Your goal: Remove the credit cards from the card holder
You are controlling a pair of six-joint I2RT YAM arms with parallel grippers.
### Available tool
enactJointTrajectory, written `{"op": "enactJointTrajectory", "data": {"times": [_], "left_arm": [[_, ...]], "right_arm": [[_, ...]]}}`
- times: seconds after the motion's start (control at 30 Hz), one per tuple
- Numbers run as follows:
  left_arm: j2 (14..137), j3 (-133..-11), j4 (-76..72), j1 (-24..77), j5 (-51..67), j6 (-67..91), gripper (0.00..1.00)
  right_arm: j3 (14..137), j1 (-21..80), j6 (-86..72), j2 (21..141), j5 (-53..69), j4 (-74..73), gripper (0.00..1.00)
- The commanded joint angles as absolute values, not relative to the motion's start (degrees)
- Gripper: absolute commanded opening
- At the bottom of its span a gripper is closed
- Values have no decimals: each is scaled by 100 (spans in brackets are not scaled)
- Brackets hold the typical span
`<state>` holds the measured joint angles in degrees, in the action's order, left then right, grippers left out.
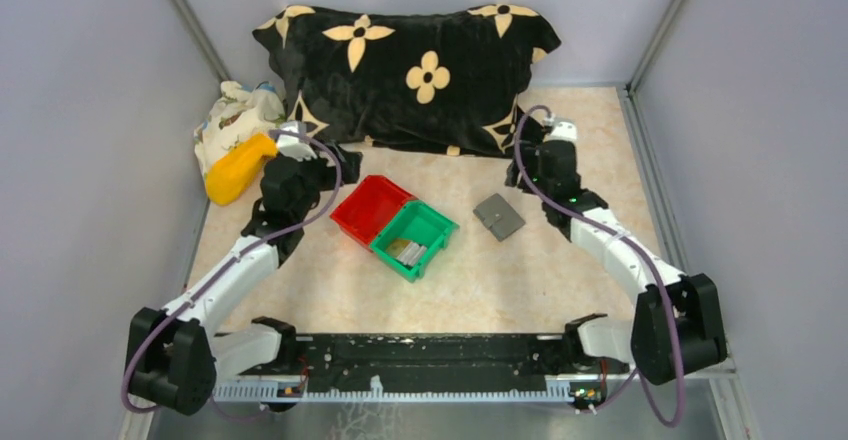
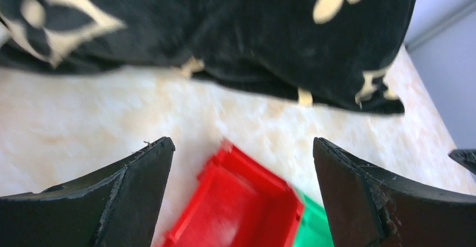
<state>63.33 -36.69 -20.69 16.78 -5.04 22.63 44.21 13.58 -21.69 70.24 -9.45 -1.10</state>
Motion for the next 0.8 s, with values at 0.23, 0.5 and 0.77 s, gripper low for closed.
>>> {"op": "enactJointTrajectory", "data": {"times": [0.23, 0.5, 0.77], "left_arm": [[6608, -3576, -394, 2330, -116, 2807, 74], [6643, -3127, -379, 2493, -478, 2849, 53], [7114, -3228, -200, 2483, -705, 2808, 66]], "right_arm": [[5288, 3125, -2070, 7858, -1482, -707, 6], [6167, 4147, -1961, 8955, -1578, -732, 34], [6464, 4592, -2003, 9608, -1465, -627, 40]]}}
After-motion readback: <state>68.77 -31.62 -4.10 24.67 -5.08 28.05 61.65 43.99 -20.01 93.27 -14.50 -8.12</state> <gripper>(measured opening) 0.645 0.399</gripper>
